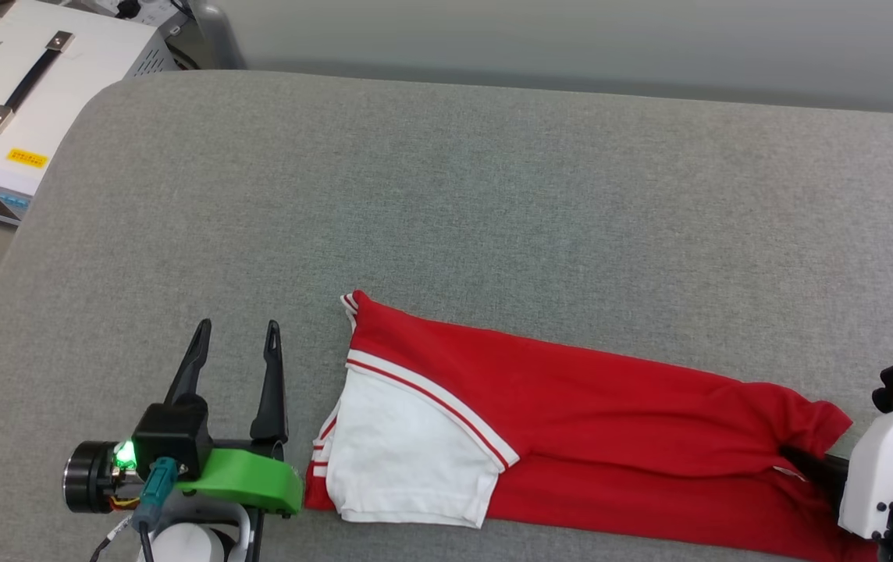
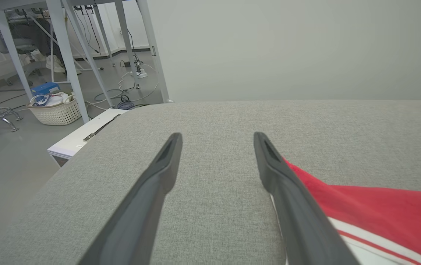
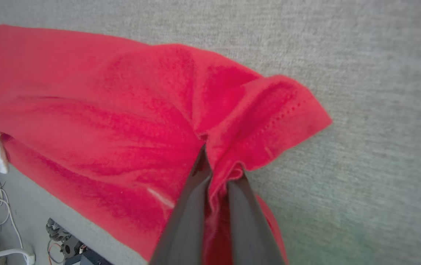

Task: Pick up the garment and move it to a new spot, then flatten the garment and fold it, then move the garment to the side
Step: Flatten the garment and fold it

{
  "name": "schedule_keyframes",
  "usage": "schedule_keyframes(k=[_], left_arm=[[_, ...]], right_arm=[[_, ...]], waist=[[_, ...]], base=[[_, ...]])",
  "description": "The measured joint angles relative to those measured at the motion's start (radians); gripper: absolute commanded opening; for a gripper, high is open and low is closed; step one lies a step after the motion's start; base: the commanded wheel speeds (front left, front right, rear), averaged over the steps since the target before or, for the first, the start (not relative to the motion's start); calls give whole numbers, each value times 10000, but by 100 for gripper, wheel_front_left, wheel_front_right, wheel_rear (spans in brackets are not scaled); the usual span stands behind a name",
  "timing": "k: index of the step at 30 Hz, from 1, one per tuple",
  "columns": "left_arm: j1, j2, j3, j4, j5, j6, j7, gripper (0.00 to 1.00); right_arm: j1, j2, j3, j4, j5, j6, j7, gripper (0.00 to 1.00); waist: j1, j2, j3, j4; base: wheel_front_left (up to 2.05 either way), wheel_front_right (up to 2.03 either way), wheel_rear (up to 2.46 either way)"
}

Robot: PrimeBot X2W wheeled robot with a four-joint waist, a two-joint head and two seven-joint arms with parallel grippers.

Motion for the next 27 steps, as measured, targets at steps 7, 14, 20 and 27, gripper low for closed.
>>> schedule_keyframes(k=[7, 14, 20, 27], left_arm=[[295, -382, 575, 35, 663, -504, 0, 100], [513, -642, 907, 151, 1068, -857, 0, 100], [662, -871, 1097, 290, 1313, -1099, 0, 100], [804, -1030, 1327, 374, 1547, -1379, 0, 100]], right_arm=[[-1, -593, -213, 332, 73, 25, -320, 0], [-3, -1645, -966, 1417, -242, 23, -497, 0], [-5, -1799, -1375, 1475, -29, 15, -437, 0], [473, -1450, -1279, -1423, 1384, 12, 479, 0]], waist=[[0, 0, -258, -88], [0, 0, -467, -203], [0, 0, -662, -326], [0, 0, -914, -478]], base=[[0, 0, 0], [0, 0, 0], [0, 0, 0], [0, 0, 0]])
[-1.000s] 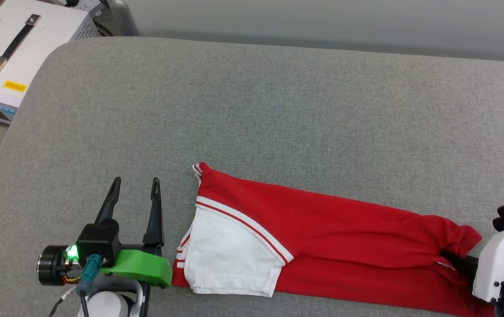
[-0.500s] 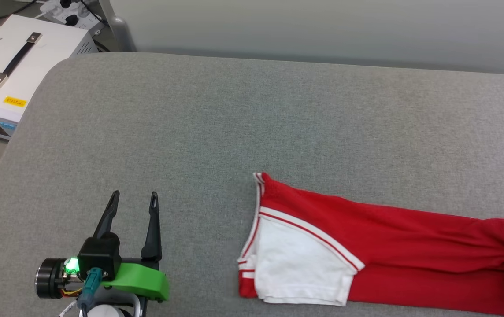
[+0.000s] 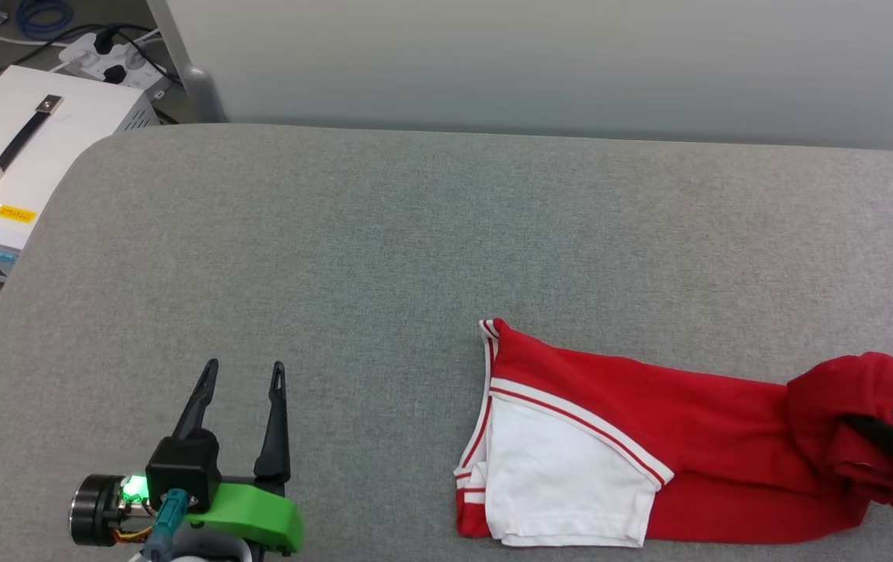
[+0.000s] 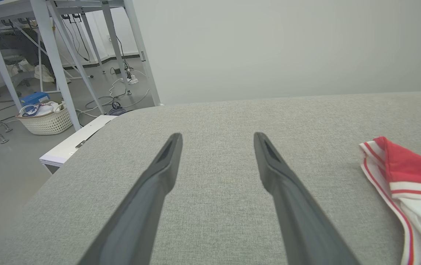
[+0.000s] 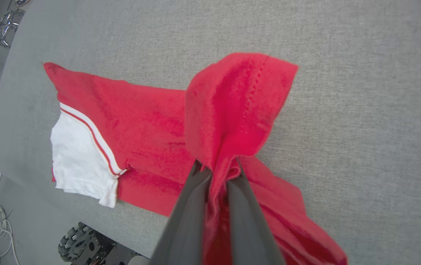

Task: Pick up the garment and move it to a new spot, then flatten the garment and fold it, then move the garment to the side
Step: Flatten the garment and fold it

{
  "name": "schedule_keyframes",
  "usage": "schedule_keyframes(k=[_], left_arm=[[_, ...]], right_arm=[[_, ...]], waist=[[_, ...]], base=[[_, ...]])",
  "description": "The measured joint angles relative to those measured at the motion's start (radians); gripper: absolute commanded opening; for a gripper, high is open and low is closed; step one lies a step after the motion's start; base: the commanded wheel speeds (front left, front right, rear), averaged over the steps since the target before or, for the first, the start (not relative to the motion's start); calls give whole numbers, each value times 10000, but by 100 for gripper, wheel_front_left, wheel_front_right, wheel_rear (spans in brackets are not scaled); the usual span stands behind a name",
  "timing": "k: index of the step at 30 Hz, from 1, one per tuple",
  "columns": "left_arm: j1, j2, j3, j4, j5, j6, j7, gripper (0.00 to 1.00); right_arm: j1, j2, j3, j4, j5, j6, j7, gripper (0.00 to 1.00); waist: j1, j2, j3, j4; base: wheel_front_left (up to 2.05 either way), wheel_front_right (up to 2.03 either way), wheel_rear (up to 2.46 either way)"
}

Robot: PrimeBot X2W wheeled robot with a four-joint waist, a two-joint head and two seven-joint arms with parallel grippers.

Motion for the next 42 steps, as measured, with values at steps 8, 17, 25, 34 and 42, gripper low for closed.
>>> schedule_keyframes(k=[8, 17, 25, 34, 42], left_arm=[[4, -186, 65, 2, 180, -234, 0, 100], [-156, -416, 10, 94, 276, -355, 0, 100], [-435, -508, 21, 107, 349, -431, 0, 100], [-646, -596, -12, 176, 380, -431, 0, 100], [-561, -648, 174, 255, 384, -424, 0, 100]], right_arm=[[-97, 788, 888, -1906, -420, 0, 894, 0], [-1628, 2169, 2307, -1279, -1499, 0, 957, 0], [-3179, 3292, 3726, 265, -2205, 0, 167, 0], [-4179, 3944, 5189, 2111, -3152, 0, -1039, 84], [-4194, 3361, 5384, 1513, -3457, 0, -3266, 100]], waist=[[0, 0, 104, 182], [0, 0, 487, 500], [0, 0, 901, 734], [0, 0, 1204, 853], [0, 0, 910, 601]], base=[[0, 0, 0], [0, 0, 0], [0, 0, 0], [0, 0, 0], [0, 0, 0]])
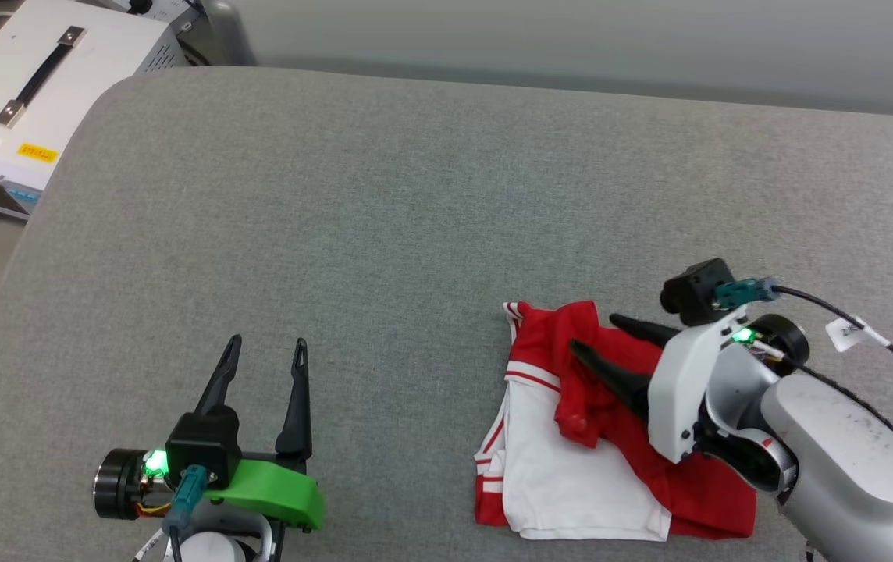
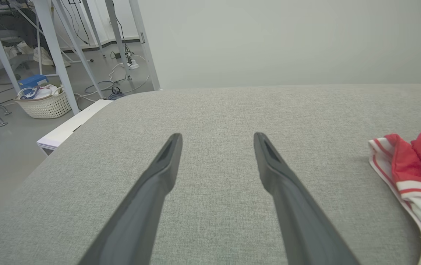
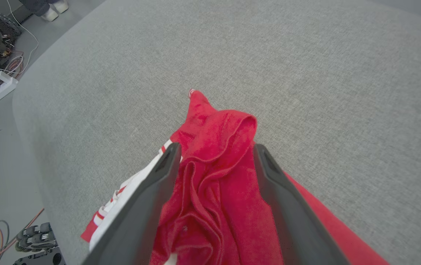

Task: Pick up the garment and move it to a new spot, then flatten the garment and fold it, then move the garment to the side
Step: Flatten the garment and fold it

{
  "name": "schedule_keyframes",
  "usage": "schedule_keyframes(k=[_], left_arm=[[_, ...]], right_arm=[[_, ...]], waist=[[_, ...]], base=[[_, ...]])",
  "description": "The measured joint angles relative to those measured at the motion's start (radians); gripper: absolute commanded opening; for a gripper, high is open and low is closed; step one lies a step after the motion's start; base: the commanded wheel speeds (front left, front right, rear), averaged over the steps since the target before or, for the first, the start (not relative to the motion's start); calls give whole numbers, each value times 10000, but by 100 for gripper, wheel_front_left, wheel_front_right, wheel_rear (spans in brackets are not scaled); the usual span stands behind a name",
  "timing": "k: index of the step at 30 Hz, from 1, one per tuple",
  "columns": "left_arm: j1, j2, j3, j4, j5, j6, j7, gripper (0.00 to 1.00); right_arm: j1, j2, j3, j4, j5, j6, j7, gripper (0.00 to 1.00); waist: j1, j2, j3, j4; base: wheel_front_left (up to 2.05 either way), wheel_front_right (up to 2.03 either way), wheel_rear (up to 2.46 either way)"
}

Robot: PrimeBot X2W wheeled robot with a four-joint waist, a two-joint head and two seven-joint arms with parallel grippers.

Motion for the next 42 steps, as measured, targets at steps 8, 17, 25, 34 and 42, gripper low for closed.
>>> schedule_keyframes(k=[8, 17, 25, 34, 42], left_arm=[[350, 6, 161, -173, 61, 10, 0, 100], [400, 42, 270, -230, 71, 13, 0, 100], [690, 134, 332, -280, 167, 98, 0, 100], [1178, 180, 366, -476, 215, 192, 0, 100], [1477, 190, 357, -594, 215, 230, 0, 100]], right_arm=[[952, -575, -3039, -1246, -1772, 0, -2650, 100], [2571, 587, -5873, -1733, -4343, 0, -4414, 100], [4387, 1921, -7208, -2485, -5618, 0, -4915, 100], [5924, 2892, -7482, -2917, -5822, 0, -4936, 100], [6557, 3229, -7695, -3290, -6013, 0, -4938, 100]], waist=[[0, 0, -495, -787], [0, 0, -904, -1305], [0, 0, -1291, -1429], [0, 0, -1643, -1388], [0, 0, -1861, -1332]], base=[[0, 0, 0], [0, 0, 0], [0, 0, 0], [0, 0, 0], [0, 0, 0]])
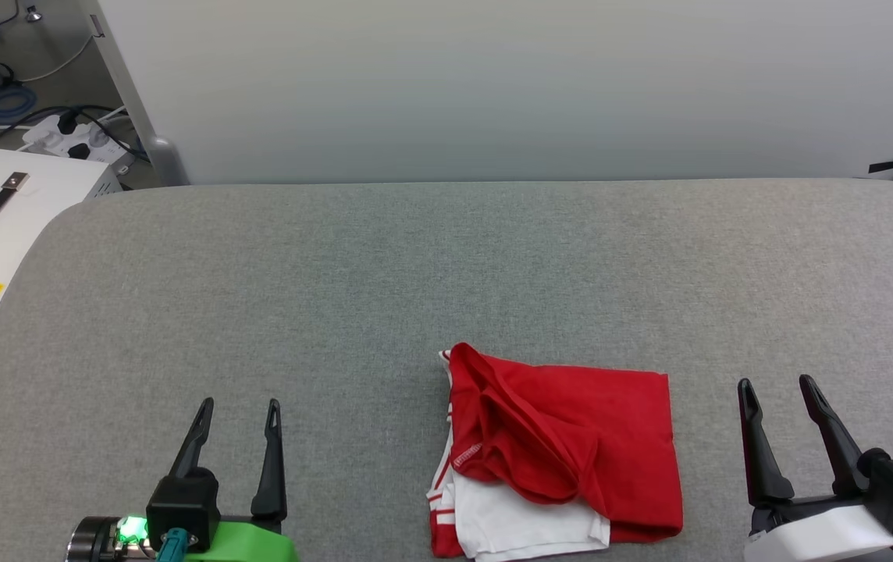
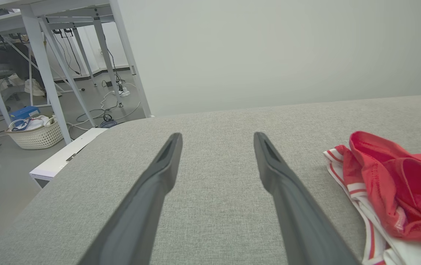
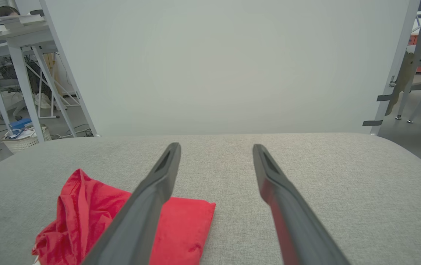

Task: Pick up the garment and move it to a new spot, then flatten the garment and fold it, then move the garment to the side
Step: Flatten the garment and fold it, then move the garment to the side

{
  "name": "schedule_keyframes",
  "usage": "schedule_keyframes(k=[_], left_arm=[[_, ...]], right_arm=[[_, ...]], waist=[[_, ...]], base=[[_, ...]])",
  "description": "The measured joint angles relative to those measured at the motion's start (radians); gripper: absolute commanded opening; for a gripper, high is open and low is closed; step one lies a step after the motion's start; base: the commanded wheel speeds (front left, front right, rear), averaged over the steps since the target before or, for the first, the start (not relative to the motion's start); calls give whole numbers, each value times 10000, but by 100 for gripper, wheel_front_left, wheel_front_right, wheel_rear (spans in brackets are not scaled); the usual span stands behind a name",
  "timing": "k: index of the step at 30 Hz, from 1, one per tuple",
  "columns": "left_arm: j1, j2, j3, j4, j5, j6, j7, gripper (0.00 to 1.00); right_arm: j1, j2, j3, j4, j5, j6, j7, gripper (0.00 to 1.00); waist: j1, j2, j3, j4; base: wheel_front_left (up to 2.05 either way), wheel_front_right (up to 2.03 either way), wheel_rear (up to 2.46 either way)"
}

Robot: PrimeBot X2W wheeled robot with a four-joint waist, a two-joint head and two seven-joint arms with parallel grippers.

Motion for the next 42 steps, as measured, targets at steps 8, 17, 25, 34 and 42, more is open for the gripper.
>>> schedule_keyframes(k=[8, 17, 25, 34, 42], left_arm=[[63, 19, -29, -10, -2, 0, 0, 100], [29, 21, -98, -6, -15, -2, 0, 100], [-182, 35, -117, -2, -15, -25, 0, 100], [-518, 25, -224, -2, -17, -58, 0, 100], [-803, -17, -313, -15, -44, -61, 0, 100]], right_arm=[[60, 17, 54, 8, -17, 0, 0, 100], [-983, -759, -314, -84, 52, 0, 2, 100], [-3084, -2288, -86, -180, 1576, 0, 2219, 100], [-4006, -3942, 978, 364, 5641, 0, 7820, 100], [-3638, -4483, 1616, 966, 7346, 0, 10657, 100]], waist=[[0, 0, -23, 7], [0, 0, 228, 102], [0, 0, 579, 235], [0, 0, 982, 442], [0, 0, 1384, 663]], base=[[0, 0, 0], [0, 0, 0], [0, 0, 0], [0, 0, 0], [0, 0, 0]])
